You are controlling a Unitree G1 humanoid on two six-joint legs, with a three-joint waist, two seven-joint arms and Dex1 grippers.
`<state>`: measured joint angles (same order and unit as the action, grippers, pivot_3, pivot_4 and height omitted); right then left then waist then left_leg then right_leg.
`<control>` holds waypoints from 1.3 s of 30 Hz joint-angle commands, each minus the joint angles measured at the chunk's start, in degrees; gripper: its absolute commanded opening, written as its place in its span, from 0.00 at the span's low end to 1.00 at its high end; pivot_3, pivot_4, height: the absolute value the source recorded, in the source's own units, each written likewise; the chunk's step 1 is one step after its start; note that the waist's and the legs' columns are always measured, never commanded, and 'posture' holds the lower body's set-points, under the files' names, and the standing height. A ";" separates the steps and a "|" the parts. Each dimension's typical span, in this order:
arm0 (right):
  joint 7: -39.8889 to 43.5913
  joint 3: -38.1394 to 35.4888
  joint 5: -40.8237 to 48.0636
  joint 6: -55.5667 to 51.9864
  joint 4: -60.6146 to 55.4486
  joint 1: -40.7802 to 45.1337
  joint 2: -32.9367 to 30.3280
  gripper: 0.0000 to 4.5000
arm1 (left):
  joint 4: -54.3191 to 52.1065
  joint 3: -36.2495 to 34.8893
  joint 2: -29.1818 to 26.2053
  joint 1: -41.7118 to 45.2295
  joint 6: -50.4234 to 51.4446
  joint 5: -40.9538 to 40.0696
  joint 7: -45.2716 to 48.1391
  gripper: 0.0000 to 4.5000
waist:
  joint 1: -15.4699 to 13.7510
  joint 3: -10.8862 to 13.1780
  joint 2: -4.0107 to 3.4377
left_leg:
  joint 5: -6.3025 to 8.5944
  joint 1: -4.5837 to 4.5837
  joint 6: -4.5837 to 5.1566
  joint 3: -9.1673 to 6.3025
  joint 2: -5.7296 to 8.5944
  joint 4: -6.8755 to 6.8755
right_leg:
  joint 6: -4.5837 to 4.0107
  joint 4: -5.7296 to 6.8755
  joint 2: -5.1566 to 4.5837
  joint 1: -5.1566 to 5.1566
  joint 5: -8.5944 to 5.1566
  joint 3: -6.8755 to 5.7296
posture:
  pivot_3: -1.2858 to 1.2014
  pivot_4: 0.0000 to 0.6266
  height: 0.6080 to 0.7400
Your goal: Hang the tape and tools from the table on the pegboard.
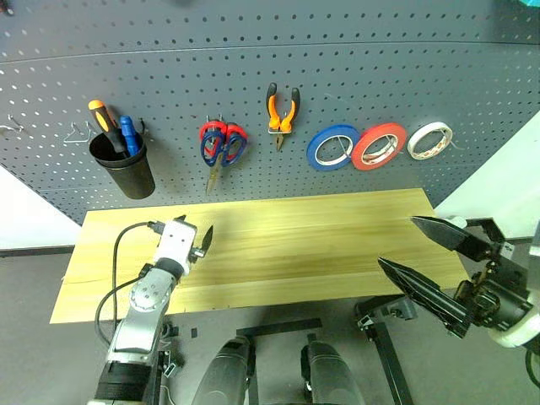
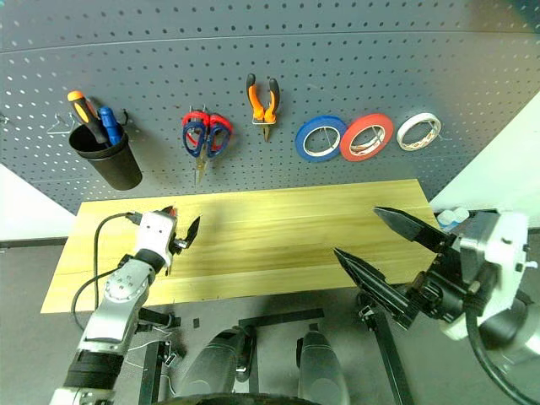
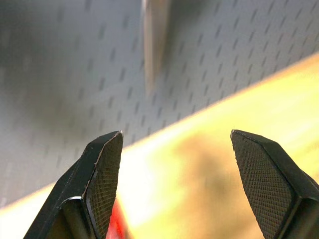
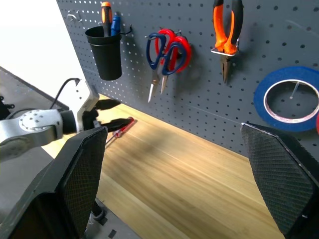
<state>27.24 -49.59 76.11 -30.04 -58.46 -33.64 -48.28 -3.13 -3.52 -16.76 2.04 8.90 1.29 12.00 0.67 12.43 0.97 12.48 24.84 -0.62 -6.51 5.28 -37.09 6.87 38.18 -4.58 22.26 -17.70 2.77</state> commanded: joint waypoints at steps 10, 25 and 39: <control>3.61 -7.24 4.00 2.36 -0.07 -2.86 -0.90 1.00 | 2.51 -10.76 2.32 12.32 29.70 -6.85 -7.93 0.80 | 0.03 -0.16 0.12 | 0.00 -0.35 0.01 0.04 -0.04 0.03 | -0.01 -0.12 0.00 -0.41 0.00 -0.06 | 0.48 0.28 1.00; 2.69 -7.13 4.03 1.57 0.86 -3.09 -2.82 1.00 | 15.46 -17.53 3.61 23.38 36.34 -12.16 -12.24 0.80 | -0.06 -0.23 0.32 | 0.01 -0.35 0.00 0.06 -0.04 0.08 | 0.00 -0.13 -0.02 -0.39 0.00 -0.05 | 0.47 0.31 1.00; 3.52 -9.87 6.62 -0.13 1.36 -4.88 -4.17 1.00 | 18.88 -18.66 0.73 25.01 37.63 -13.49 -13.15 0.80 | 0.13 -0.06 0.51 | 0.04 -0.30 0.03 0.07 -0.05 0.16 | -0.02 -0.23 -0.07 -0.34 -0.01 0.01 | 0.47 0.39 1.00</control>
<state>30.32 -57.32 80.92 -30.07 -57.09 -38.18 -51.93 17.70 -21.25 -15.32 27.67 45.80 -11.91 -0.60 0.80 12.37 1.49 12.54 24.54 -0.57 -6.44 5.23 -36.93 6.84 37.94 -4.66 21.92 -17.71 2.79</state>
